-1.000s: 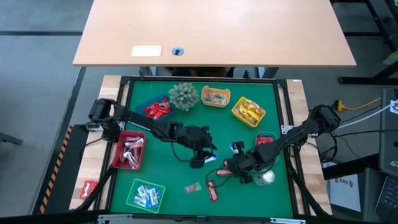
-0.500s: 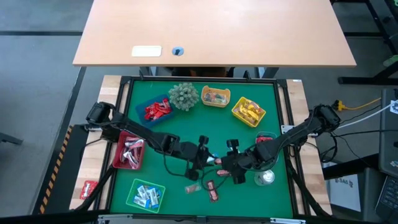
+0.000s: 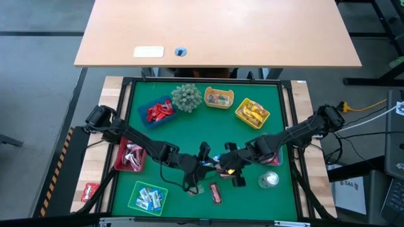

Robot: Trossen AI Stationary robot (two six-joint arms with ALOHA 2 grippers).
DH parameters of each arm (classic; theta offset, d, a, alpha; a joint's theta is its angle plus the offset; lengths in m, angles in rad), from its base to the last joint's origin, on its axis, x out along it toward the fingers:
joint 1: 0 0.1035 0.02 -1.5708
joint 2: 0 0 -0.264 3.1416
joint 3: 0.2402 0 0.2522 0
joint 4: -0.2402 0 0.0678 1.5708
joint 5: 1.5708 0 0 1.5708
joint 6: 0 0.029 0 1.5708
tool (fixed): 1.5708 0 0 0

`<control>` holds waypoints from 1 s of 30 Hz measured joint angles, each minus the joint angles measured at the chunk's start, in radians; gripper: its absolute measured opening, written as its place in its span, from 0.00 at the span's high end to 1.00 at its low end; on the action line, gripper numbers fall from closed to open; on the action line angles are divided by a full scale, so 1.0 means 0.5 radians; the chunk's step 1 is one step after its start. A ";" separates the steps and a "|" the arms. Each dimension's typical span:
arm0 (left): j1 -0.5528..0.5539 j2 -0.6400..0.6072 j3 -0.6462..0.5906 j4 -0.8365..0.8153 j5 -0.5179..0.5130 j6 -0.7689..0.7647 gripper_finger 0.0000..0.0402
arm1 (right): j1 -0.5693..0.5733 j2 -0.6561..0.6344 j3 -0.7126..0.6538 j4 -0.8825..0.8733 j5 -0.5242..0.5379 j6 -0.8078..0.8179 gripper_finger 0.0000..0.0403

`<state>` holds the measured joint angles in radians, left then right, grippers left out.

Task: Sort candy
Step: Put the brown chocolate into the red bin

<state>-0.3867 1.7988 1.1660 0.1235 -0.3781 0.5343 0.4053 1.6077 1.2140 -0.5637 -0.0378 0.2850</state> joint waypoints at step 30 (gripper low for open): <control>-0.027 0.000 -0.001 -0.065 0.004 -0.066 0.68 | -0.133 0.000 0.005 0.113 -0.345 0.103 0.82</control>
<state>-0.4000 1.7988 1.1656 0.0912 -0.3759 0.5011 0.3389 1.6077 1.2167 -0.5074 -0.2104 0.3363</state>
